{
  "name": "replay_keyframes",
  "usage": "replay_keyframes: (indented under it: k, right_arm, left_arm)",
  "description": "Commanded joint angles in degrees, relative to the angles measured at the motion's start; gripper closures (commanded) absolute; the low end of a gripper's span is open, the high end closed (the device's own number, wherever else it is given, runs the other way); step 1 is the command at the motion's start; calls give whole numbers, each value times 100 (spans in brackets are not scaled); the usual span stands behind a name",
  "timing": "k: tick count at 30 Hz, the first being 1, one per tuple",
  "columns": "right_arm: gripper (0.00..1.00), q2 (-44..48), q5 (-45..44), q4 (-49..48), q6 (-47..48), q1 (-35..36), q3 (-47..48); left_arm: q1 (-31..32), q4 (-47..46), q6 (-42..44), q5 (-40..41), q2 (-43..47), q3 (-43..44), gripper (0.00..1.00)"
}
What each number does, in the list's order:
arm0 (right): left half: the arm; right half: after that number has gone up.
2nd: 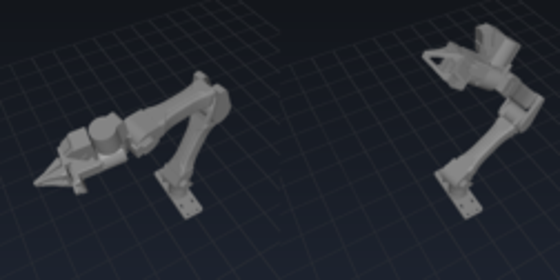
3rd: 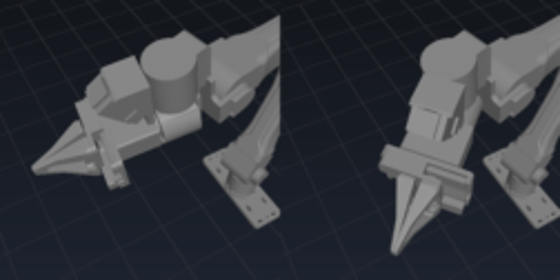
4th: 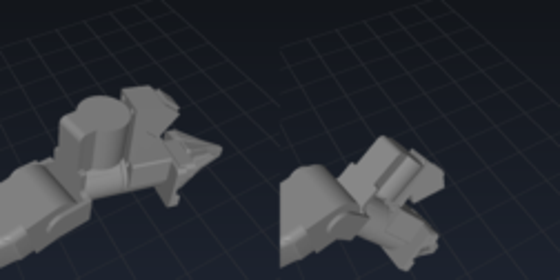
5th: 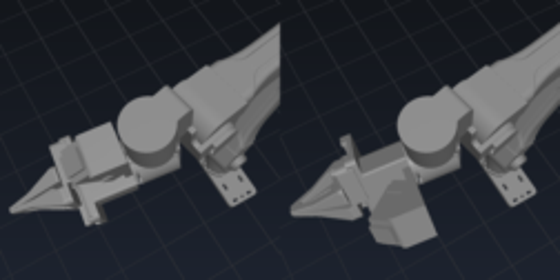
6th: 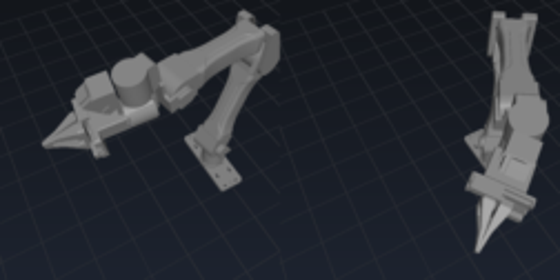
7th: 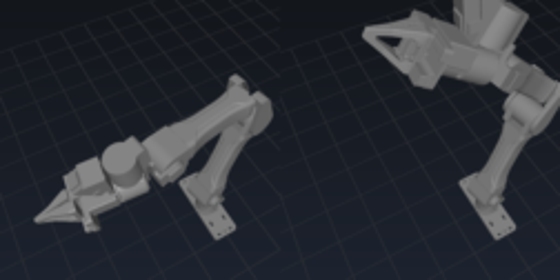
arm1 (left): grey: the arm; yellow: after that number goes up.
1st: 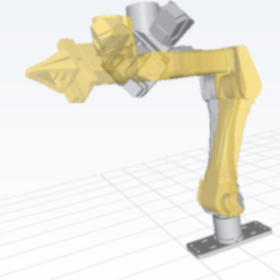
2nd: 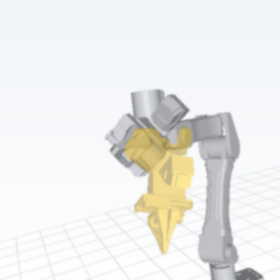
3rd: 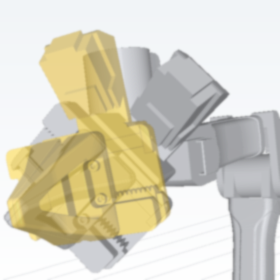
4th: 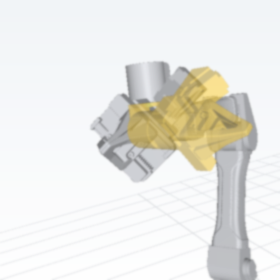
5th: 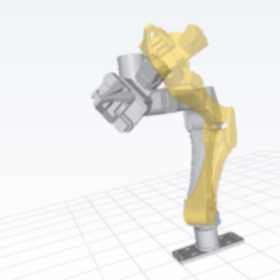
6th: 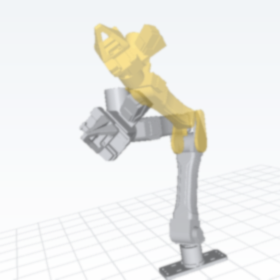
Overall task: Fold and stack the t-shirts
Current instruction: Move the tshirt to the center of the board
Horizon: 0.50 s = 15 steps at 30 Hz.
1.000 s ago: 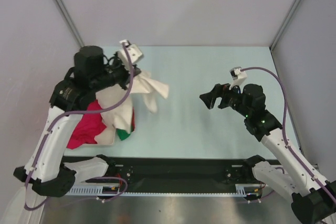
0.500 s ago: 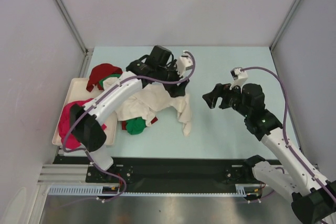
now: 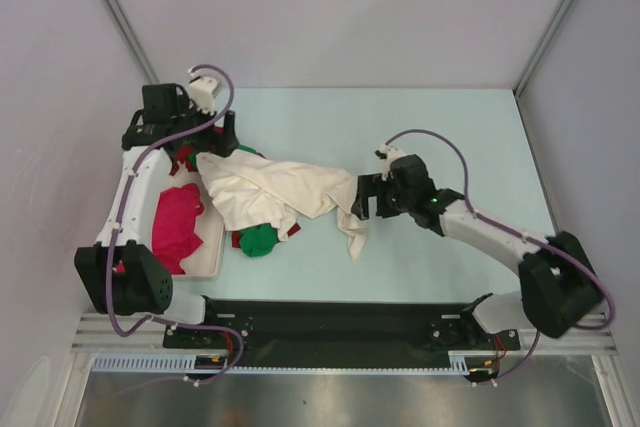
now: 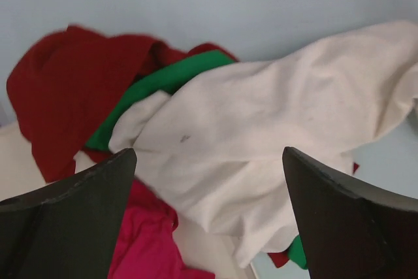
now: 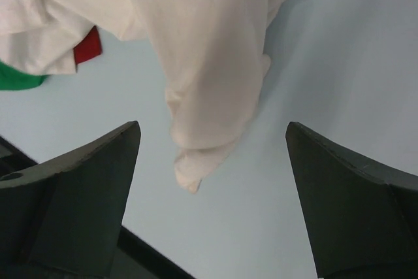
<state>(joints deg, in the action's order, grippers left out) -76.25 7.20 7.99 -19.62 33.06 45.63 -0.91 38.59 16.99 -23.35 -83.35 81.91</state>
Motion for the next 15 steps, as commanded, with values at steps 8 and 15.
replay_keyframes:
  k: [8, 15]
  right_arm:
    - [94, -2052, -237, 124, 291, 192, 1853]
    - [100, -411, -281, 554, 695, 139, 2801]
  left_arm:
    - [-1157, -273, 199, -11, 618, -1028, 0]
    - [-1149, -255, 296, 50, 926, -923, 0]
